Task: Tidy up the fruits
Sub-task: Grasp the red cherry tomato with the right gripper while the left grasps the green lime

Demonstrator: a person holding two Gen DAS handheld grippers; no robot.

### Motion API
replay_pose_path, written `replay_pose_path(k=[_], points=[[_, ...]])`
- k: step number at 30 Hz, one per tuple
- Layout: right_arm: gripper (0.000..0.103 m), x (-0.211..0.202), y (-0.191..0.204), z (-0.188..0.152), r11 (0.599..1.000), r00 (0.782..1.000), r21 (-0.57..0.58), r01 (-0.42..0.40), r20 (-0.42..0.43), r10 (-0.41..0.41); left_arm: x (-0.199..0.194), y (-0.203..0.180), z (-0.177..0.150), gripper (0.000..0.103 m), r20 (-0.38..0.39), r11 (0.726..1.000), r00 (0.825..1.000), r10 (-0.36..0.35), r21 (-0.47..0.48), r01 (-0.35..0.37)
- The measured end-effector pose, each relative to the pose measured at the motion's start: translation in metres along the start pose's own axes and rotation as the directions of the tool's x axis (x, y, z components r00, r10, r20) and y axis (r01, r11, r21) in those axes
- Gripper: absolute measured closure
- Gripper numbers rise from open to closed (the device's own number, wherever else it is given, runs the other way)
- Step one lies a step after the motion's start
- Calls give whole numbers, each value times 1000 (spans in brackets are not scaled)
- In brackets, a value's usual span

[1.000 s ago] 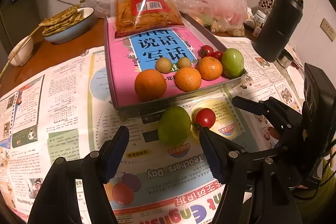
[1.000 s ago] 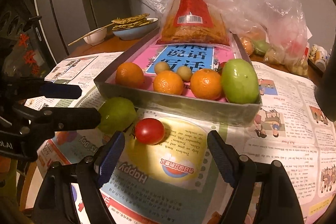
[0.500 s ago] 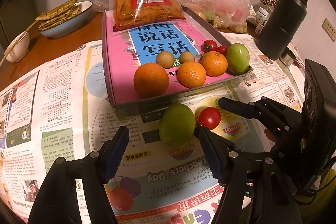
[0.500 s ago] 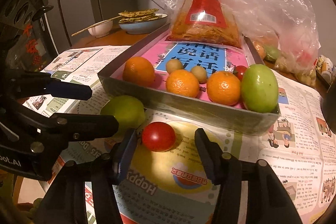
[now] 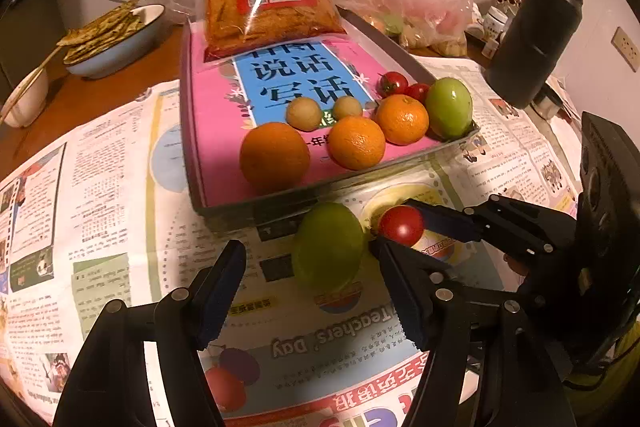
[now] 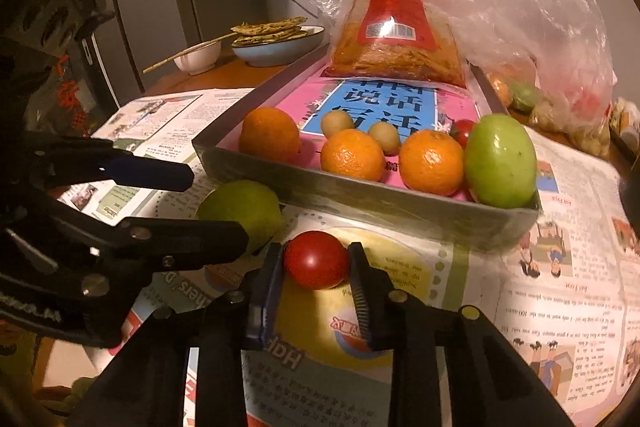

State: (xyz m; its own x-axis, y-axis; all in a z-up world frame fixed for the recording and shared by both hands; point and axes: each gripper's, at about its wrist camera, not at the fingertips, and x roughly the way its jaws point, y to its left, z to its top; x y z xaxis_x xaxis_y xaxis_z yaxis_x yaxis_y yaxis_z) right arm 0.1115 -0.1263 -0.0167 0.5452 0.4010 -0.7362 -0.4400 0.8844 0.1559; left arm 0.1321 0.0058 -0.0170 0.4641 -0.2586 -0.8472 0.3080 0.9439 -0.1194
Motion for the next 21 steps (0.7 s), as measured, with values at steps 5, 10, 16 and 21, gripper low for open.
replay_pose_path(k=[5, 10, 16, 21], points=[[71, -9, -12, -3, 999, 1000, 43, 5, 15, -6, 7, -2, 2, 34, -11, 1000, 1000, -4, 0, 4], [71, -19, -23, -3, 997, 999, 81, 8, 35, -11, 16, -4, 4, 38, -23, 1000, 1000, -5, -1, 5], [71, -28, -30, -4, 995, 999, 103, 5, 48, -10, 27, -6, 7, 49, -36, 1000, 999, 5, -9, -6], [71, -33, -33, -5, 993, 999, 118, 2, 54, -8, 32, -9, 10, 54, -34, 1000, 999, 4, -8, -4]])
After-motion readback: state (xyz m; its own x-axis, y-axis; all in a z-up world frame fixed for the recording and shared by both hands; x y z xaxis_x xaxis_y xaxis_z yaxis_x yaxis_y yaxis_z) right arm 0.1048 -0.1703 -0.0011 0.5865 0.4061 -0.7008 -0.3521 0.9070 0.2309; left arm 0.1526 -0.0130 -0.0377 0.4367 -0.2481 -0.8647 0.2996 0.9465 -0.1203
